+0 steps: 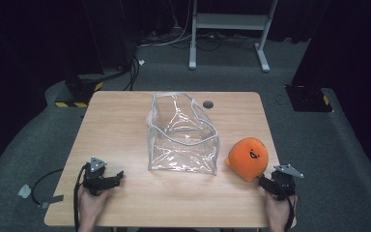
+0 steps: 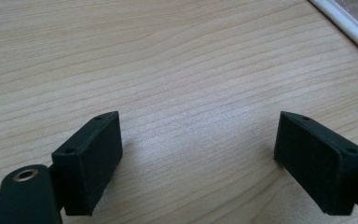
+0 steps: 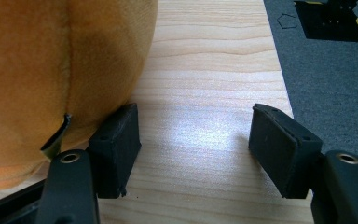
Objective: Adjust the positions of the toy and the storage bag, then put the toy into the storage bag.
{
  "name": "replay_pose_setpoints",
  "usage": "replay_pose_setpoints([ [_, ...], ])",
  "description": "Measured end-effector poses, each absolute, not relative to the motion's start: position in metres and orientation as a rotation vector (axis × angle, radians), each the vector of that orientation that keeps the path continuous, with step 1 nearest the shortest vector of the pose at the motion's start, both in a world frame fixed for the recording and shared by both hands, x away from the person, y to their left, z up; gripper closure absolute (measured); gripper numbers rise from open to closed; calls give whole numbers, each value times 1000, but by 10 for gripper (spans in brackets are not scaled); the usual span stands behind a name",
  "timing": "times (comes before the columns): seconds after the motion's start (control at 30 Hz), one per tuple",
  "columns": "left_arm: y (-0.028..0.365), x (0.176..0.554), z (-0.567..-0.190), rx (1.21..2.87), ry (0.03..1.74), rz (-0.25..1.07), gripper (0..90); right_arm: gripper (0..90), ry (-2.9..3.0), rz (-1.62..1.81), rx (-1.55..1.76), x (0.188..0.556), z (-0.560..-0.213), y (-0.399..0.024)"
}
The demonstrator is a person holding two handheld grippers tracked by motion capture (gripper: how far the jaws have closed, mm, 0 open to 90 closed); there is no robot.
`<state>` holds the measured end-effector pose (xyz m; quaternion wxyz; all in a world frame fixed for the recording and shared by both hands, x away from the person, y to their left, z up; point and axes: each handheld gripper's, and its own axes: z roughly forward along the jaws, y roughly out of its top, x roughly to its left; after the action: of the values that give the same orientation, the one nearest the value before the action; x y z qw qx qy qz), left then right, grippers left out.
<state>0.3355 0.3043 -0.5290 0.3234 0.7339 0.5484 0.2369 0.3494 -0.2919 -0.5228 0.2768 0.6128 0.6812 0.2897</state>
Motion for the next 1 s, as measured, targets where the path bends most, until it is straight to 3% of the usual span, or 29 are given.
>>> replay_pose_setpoints([
  [1.0,304,335,-529,1920,1443,622,163,322,1860,795,1632,348,-523,-294],
])
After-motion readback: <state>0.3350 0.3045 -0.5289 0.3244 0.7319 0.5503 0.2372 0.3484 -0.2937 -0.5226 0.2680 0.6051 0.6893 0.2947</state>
